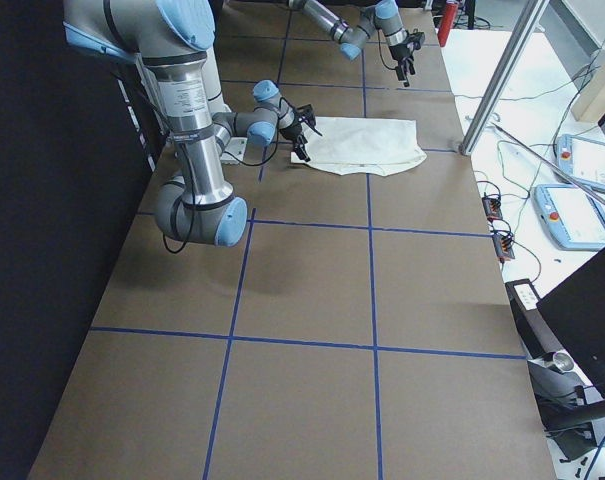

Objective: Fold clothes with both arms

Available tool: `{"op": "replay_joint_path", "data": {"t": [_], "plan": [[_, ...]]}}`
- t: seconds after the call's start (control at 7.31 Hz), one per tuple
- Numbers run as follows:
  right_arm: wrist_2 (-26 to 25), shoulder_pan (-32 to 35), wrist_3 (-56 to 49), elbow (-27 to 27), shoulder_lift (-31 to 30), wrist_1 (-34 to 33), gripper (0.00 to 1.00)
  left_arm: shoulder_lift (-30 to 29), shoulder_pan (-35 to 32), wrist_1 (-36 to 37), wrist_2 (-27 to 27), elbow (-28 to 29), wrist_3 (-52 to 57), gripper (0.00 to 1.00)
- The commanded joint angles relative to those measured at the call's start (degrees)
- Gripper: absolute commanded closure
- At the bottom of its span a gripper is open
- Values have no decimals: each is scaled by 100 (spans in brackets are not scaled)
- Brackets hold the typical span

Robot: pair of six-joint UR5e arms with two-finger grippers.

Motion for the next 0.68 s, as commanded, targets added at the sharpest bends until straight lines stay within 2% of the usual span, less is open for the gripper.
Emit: {"op": "replay_joint_path", "data": {"t": [0.0, 0.14, 0.27, 0.55], "plan": [[-632, -408, -740, 4, 0, -192, 11, 0, 12, -3, 0, -41, -2, 0], [-835, -514, -986, 4, -8, -219, 0, 0, 21, -3, 0, -41, -2, 0], [-1411, -663, -1015, 4, 0, -211, 0, 0, 47, -3, 0, -41, -11, 0], [-1426, -690, -1068, 57, -61, -219, 0, 44, 117, -12, 0, -41, -151, 0]]}}
